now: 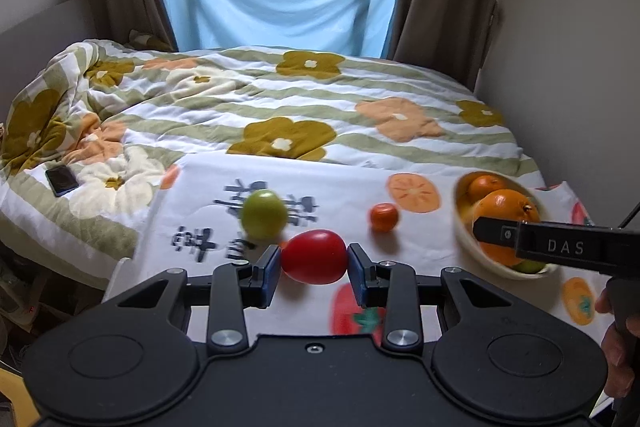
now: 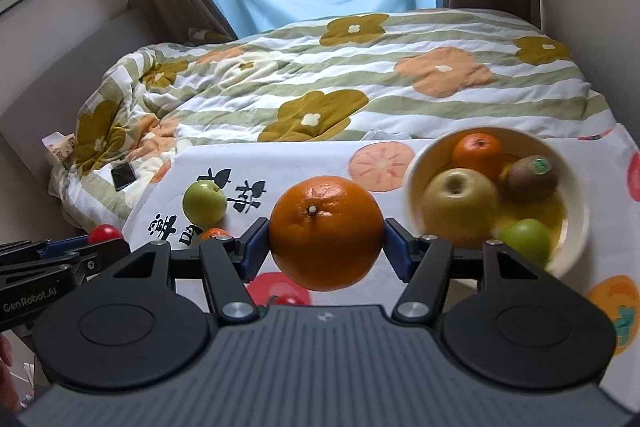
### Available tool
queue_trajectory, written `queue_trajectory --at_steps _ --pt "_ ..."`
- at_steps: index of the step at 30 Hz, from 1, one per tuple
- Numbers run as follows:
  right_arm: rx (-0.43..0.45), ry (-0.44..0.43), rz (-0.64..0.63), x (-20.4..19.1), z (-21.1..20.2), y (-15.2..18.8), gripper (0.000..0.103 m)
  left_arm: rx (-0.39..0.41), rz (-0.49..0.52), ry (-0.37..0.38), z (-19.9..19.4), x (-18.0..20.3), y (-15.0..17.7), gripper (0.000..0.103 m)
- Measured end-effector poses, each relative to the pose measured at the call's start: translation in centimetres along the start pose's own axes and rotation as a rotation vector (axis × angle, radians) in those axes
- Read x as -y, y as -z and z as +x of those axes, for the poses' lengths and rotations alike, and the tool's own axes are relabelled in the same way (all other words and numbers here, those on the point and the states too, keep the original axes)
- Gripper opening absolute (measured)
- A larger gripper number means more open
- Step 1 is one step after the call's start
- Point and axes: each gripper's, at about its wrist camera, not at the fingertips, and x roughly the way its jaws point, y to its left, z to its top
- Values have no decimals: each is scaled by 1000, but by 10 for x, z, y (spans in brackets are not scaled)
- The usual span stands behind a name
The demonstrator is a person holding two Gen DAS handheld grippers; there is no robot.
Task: Organize fruits
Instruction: 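Carry the tomato and orange into the cream bowl and open both grippers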
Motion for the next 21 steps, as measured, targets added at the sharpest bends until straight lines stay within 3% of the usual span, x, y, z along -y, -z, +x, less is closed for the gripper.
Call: queue_trajectory --at_steps 11,21 --pt "14 19 20 88 -44 6 76 14 38 44 -2 93 6 39" --pt "26 75 33 164 -58 -2 76 8 87 113 28 171 0 39"
